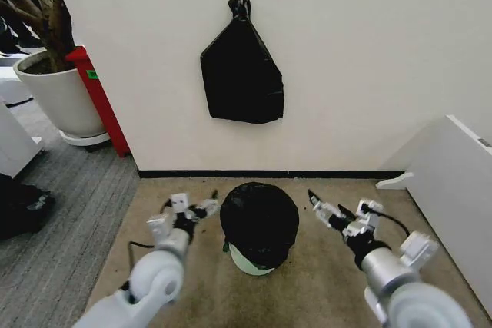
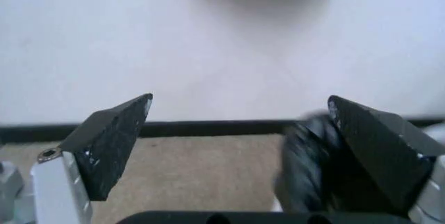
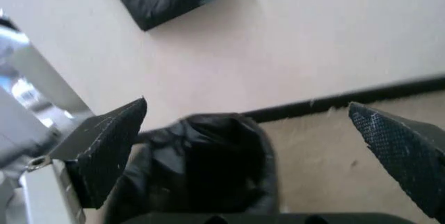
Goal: Place the garbage bag over the trash bin.
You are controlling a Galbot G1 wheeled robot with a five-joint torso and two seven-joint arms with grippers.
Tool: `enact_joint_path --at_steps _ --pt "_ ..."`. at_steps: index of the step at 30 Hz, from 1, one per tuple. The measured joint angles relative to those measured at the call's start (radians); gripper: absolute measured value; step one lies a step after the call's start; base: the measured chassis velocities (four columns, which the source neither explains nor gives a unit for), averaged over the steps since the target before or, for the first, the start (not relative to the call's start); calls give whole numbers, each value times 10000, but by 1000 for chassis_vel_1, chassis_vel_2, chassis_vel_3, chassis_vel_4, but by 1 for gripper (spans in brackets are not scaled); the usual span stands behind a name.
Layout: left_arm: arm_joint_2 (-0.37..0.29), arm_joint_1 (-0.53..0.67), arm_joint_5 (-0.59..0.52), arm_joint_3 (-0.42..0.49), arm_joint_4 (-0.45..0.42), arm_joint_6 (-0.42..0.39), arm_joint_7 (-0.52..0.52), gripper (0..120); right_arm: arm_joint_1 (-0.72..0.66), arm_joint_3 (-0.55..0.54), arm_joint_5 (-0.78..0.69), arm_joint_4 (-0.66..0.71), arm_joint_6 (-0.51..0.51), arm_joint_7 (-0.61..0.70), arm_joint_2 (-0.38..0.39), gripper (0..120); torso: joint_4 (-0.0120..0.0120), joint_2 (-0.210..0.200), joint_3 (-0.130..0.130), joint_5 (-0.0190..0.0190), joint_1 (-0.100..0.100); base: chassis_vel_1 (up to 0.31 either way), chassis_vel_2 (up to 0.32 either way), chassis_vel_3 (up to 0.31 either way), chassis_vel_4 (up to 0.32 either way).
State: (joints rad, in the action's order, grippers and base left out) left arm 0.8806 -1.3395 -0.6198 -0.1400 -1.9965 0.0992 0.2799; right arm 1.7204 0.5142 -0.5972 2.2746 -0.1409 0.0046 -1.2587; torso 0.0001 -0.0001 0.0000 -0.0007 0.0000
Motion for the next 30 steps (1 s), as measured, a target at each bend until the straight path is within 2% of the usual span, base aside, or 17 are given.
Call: enact_joint_path --at_steps 2,3,6,7,9,10,11,15,17,24,30 --pt "-179 -567 367 -822 13 538 -754 100 287 80 1050 -659 1247 -689 -182 100 -6 1 -1 6 0 0 0 0 0" --pt "-179 -567 367 -822 13 538 -754 100 287 80 1050 -659 1247 -689 -182 100 -6 1 -1 6 0 0 0 0 0" --pt "-239 -1435 906 -2044 19 1108 -1718 100 557 124 1513 -1071 2067 -856 -501 100 -4 0 -1 7 0 0 0 0 0" --pt "-208 -2205 1227 -2774 -54 1365 -2156 100 705 182 1715 -1186 2405 -838 -726 100 -2 0 -1 1 0 0 0 0 0" --pt "-116 -3004 1230 -3404 -315 1382 -2294 100 841 260 2052 -1290 2670 -792 -965 100 1 0 -1 5 0 0 0 0 0" --pt "-116 -3004 1230 -3404 -315 1382 -2294 100 841 260 2052 -1290 2670 -792 -965 100 1 0 -1 5 0 0 0 0 0" --pt "66 -3644 1200 -3942 -606 1339 -2312 100 960 353 2271 -1329 2818 -784 -1129 100 2 0 -2 6 0 0 0 0 0" --pt "674 -4682 1228 -4942 -1246 1179 -2272 100 1232 627 2388 -1292 2947 -795 -1504 100 2 0 -2 5 0 0 0 0 0" --pt "1474 -5449 1307 -5546 -2044 871 -2129 100 1496 946 2263 -1069 2955 -988 -1755 100 -1 1 -1 4 0 0 0 0 0" --pt "2814 -6440 1873 -5736 -3429 172 -1784 100 1750 1585 1639 -345 2414 -1278 -1902 100 -2 1 -1 7 0 0 0 0 0" --pt "3190 -7047 2241 -5947 -3812 160 -1824 100 1888 1661 1590 -191 2327 -1376 -1902 100 0 1 0 9 0 0 0 0 0"
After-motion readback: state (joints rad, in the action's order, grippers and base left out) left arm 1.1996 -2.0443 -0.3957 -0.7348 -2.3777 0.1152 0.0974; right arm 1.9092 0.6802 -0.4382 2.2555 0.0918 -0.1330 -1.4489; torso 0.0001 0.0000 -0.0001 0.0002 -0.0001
